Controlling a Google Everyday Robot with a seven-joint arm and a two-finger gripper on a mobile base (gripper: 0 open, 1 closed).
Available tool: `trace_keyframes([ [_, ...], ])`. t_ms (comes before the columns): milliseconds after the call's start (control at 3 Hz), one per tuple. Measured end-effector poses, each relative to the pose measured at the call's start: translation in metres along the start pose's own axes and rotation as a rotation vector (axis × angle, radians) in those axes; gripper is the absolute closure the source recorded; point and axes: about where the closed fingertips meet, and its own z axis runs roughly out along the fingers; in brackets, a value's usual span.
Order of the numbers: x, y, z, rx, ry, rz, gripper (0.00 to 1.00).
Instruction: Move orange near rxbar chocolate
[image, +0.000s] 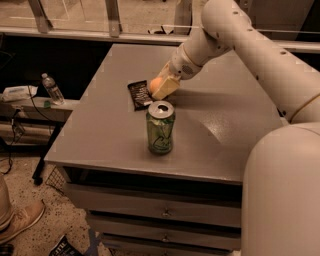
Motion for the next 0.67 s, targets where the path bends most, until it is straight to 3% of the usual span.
trace_keyframes([
  [667, -0.0002, 0.0011, 0.0064, -0.010, 0.000, 0.000, 0.04],
])
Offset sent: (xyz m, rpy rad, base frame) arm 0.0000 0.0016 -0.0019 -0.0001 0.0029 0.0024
